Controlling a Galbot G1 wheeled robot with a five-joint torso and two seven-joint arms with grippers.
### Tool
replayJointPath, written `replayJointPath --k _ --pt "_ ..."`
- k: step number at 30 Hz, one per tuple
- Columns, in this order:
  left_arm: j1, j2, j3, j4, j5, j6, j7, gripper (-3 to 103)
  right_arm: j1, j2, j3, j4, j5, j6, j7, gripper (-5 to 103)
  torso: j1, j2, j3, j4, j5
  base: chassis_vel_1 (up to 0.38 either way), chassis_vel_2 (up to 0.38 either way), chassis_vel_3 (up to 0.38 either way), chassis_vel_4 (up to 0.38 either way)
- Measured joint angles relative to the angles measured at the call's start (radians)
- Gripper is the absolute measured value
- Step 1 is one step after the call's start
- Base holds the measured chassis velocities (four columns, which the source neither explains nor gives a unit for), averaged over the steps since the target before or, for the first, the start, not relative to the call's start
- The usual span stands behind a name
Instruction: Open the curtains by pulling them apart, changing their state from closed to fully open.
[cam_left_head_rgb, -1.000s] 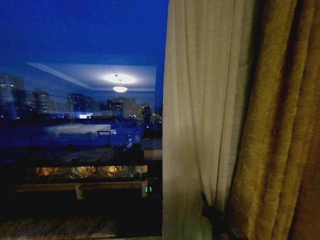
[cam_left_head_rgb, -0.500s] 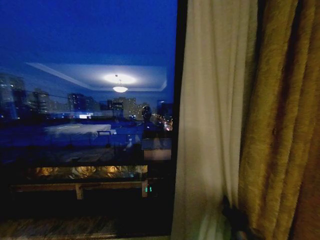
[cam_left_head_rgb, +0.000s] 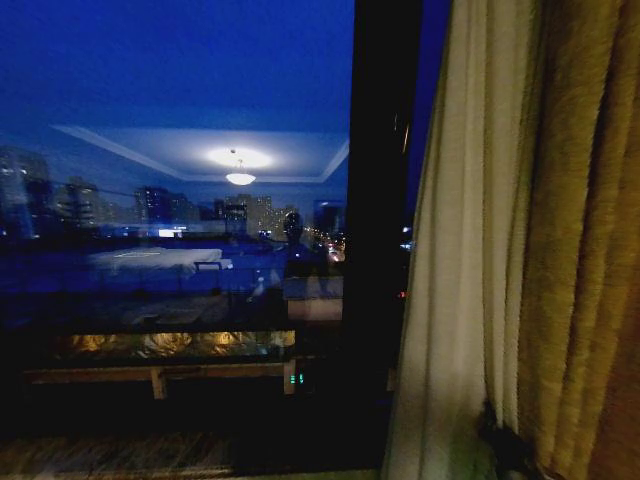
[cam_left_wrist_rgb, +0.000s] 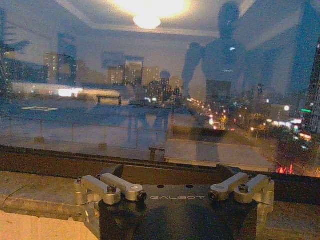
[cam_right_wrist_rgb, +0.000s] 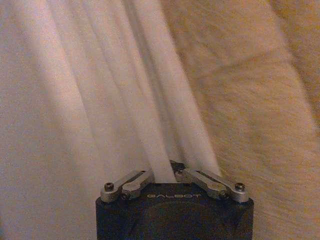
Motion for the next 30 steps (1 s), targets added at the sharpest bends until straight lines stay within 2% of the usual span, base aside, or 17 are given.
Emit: replayJointPath --k 3,4,5,7,9,10,11,12,13,16,17,20,21,23,30 --pt "0.0 0.0 0.0 -0.001 0.0 0.0 0.0 100 -0.026 0.0 -0.026 0.066 0.004 0.007 -0.03 13 0.0 0.0 0.0 0.0002 -0.0015 0.0 0.0 0.0 0.0" --pt "0.0 0.0 -0.001 -0.001 0.0 0.0 0.0 100 -0.041 0.0 -0.043 0.101 0.014 0.008 -0.043 18 0.0 0.0 0.0 0.0002 -0.0012 0.0 0.0 0.0 0.0" --pt "0.0 0.0 -0.002 0.0 -0.001 0.0 0.0 100 -0.058 0.0 -0.065 0.139 0.024 0.007 -0.054 29 0.0 0.0 0.0 0.0002 -0.0015 0.0 0.0 0.0 0.0" --pt "0.0 0.0 -0.003 0.001 -0.002 0.0 0.0 100 -0.067 0.0 -0.077 0.156 0.026 0.006 -0.061 29 0.0 0.0 0.0 0.0003 -0.0018 0.0 0.0 0.0 0.0" --pt "0.002 0.001 -0.008 0.002 -0.009 -0.001 0.0 100 -0.108 -0.001 -0.11 0.203 0.024 0.005 -0.083 40 0.0 0.0 0.0 0.0005 -0.0016 0.0 0.0 0.0 0.0" --pt "0.002 0.001 -0.008 0.002 -0.009 -0.001 0.0 100 -0.108 -0.001 -0.11 0.203 0.024 0.005 -0.083 40 0.0 0.0 0.0 0.0005 -0.0016 0.0 0.0 0.0 0.0" --pt "0.001 0.003 -0.009 0.004 -0.012 -0.001 0.0 100 -0.131 -0.001 -0.12 0.224 0.022 0.005 -0.093 45 0.0 0.0 0.0 0.0005 -0.0016 0.0 0.0 0.0 0.0" --pt "0.0 0.004 -0.01 0.005 -0.015 -0.001 0.0 100 -0.166 -0.001 -0.131 0.253 0.012 0.003 -0.108 51 0.0 0.0 0.0 0.0002 -0.0015 0.0 0.0 0.0 0.0" --pt "0.0 0.004 -0.01 0.005 -0.015 -0.001 0.0 100 -0.166 -0.001 -0.131 0.253 0.012 0.003 -0.108 51 0.0 0.0 0.0 0.0002 -0.0015 0.0 0.0 0.0 0.0" --pt "-0.006 0.005 -0.009 0.009 -0.017 -0.001 0.0 100 -0.253 -0.001 -0.144 0.314 -0.037 0.009 -0.152 67 0.0 0.0 0.0 0.0001 -0.0017 0.0 0.0 0.0 0.0" --pt "-0.006 0.005 -0.009 0.009 -0.017 -0.001 0.0 100 -0.253 -0.001 -0.144 0.314 -0.037 0.009 -0.152 67 0.0 0.0 0.0 0.0001 -0.0017 0.0 0.0 0.0 0.0" --pt "-0.014 0.005 -0.004 0.013 -0.017 0.0 0.0 100 -0.344 -0.001 -0.168 0.366 -0.082 0.043 -0.181 83 0.0 0.0 0.0 0.0001 -0.0018 0.0 0.0 0.0 0.0" --pt "-0.014 0.005 -0.004 0.013 -0.017 0.0 0.0 100 -0.344 -0.001 -0.168 0.366 -0.082 0.043 -0.181 83 0.0 0.0 0.0 0.0001 -0.0018 0.0 0.0 0.0 0.0" --pt "-0.017 0.005 -0.002 0.013 -0.02 0.001 0.0 100 -0.379 -0.001 -0.188 0.377 -0.094 0.056 -0.186 94 0.0 0.0 0.0 0.0002 -0.0017 0.0 0.0 0.0 0.0" --pt "-0.015 0.016 -0.005 -0.003 -0.04 0.02 -0.002 100 -0.377 -0.001 -0.234 0.329 -0.158 0.063 -0.187 100 0.0 0.0 0.0 0.0004 -0.0016 0.0 0.0 0.0 0.0"
